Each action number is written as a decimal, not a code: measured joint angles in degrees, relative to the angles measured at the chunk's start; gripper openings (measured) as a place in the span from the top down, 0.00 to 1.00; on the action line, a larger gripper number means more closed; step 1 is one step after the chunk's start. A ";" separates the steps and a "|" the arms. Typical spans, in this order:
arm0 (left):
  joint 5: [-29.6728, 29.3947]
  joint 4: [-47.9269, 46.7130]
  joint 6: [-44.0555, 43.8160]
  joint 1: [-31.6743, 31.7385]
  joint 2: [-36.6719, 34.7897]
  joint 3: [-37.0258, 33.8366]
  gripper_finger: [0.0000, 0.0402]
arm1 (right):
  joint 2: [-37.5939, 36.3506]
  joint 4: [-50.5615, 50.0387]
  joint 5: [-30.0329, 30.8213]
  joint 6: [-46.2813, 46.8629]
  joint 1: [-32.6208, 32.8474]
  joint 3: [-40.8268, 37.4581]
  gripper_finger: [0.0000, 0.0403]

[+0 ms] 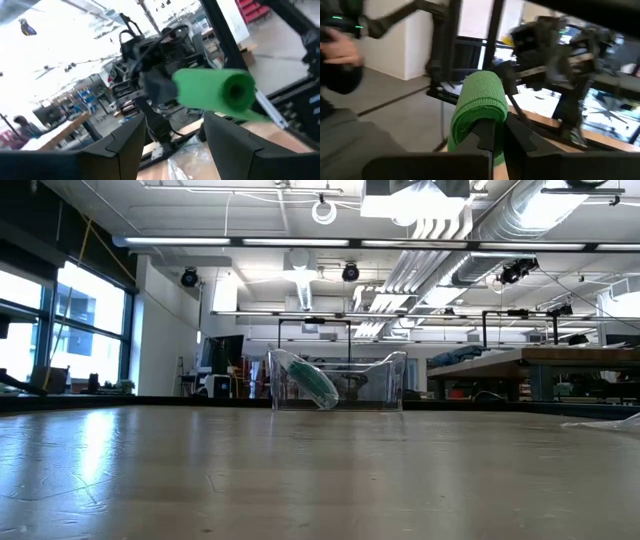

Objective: Roll bandage
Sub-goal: Roll the green bandage

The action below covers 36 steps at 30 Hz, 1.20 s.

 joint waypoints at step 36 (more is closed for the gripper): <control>4.10 -5.09 2.49 3.88 5.09 4.19 0.50 | -0.02 -2.63 5.78 5.78 -1.57 -0.02 0.98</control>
